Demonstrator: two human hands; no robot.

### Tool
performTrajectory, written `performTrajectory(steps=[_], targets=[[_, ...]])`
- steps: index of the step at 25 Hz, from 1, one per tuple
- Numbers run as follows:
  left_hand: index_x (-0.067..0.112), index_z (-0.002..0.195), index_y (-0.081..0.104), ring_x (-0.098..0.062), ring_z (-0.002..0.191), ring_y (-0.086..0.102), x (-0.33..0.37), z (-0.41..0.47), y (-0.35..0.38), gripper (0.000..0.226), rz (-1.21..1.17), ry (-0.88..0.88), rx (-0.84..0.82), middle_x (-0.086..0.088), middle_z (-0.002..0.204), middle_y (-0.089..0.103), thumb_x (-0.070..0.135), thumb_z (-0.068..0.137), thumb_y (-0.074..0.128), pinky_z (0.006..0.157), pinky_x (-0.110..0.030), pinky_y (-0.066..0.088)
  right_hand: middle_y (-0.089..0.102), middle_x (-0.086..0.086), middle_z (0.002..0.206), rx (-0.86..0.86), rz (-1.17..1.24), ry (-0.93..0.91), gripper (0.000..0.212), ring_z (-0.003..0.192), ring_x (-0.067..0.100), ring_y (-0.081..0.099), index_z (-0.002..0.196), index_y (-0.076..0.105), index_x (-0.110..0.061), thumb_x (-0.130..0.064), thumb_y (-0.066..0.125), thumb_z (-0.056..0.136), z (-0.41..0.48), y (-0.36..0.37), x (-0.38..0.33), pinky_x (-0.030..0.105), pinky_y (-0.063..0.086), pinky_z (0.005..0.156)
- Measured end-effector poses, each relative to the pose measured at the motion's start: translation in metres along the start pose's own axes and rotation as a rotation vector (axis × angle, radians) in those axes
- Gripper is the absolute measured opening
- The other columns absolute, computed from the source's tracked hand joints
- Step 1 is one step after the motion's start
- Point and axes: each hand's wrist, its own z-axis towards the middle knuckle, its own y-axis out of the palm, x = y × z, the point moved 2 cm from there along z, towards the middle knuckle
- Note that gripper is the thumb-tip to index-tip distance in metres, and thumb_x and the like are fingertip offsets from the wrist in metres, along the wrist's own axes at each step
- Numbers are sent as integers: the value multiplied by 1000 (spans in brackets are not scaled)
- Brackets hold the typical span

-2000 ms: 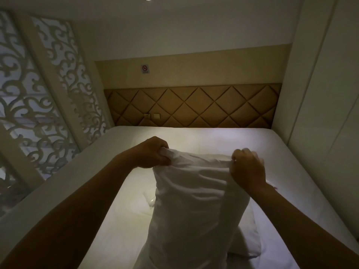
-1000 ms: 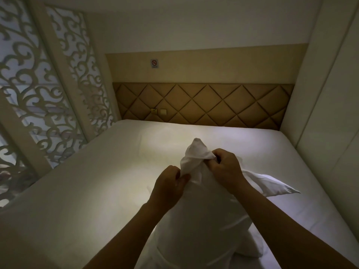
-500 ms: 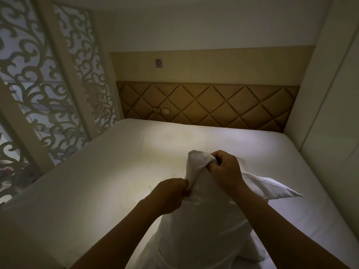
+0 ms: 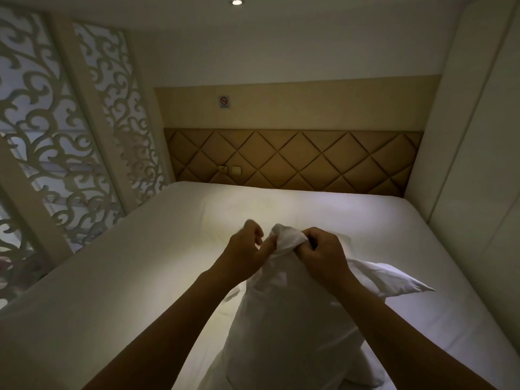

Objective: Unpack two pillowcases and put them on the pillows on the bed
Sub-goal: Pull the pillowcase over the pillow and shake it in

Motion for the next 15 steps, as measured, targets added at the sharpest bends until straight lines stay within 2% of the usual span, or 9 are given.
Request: performTrajectory(steps=[1, 2, 4, 5, 7, 9, 13, 15], targets=[[11, 101, 53, -12, 71, 56, 3, 2, -3, 24, 5, 138, 116, -5, 92, 58, 32, 93, 63, 61, -9, 45, 68, 6, 79, 0, -10, -11, 10, 73, 17, 61, 90, 69, -8, -17, 65, 93, 0, 1, -1, 34, 55, 69], [10, 107, 56, -11, 75, 55, 6, 5, -6, 23, 20, 273, 165, -4, 98, 58, 22, 91, 67, 65, -8, 45, 68, 6, 78, -1, -21, -21, 11, 72, 19, 61, 89, 70, -8, -17, 65, 92, 0, 2, -2, 36, 55, 68], [9, 116, 62, -13, 86, 58, 10, 9, -9, 29, 96, 450, 110, -7, 106, 62, 14, 88, 64, 75, -12, 50, 68, 7, 77, -5, -29, -31, 11, 71, 21, 61, 88, 69, -7, -17, 66, 92, 2, 5, -4, 38, 55, 68], [9, 115, 66, -16, 87, 60, 12, 10, -11, 29, 139, 480, 77, -8, 106, 64, 14, 87, 62, 75, -17, 53, 67, 7, 76, -4, -31, -42, 11, 70, 21, 61, 87, 69, -7, -17, 67, 91, 2, 5, -4, 38, 55, 68], [8, 108, 71, -15, 83, 62, 16, 11, -17, 24, 122, 431, 65, -8, 102, 68, 15, 88, 59, 72, -15, 52, 67, 5, 74, 8, -41, -67, 9, 69, 19, 61, 86, 70, -7, -15, 68, 90, 2, 6, -4, 40, 56, 66], [9, 104, 72, -12, 79, 62, 17, 15, -22, 19, 57, 293, 43, -6, 99, 70, 15, 92, 59, 69, -8, 49, 66, 3, 74, 9, -52, -77, 9, 68, 19, 60, 86, 70, -6, -14, 67, 90, 2, 5, -3, 40, 56, 66], [16, 107, 64, -14, 75, 66, 16, 24, -30, 25, 1, 167, -117, 8, 92, 62, 24, 85, 72, 64, -15, 55, 66, 4, 72, 8, -66, -88, 9, 67, 19, 59, 84, 70, -7, -14, 67, 90, 2, 8, -5, 41, 56, 65], [14, 103, 69, -11, 76, 65, 16, 28, -33, 25, 89, 171, -170, 8, 89, 65, 28, 84, 74, 64, -14, 53, 66, 1, 72, 3, -64, -88, 9, 67, 17, 59, 85, 70, -7, -14, 67, 90, 3, 9, -6, 39, 55, 65]])
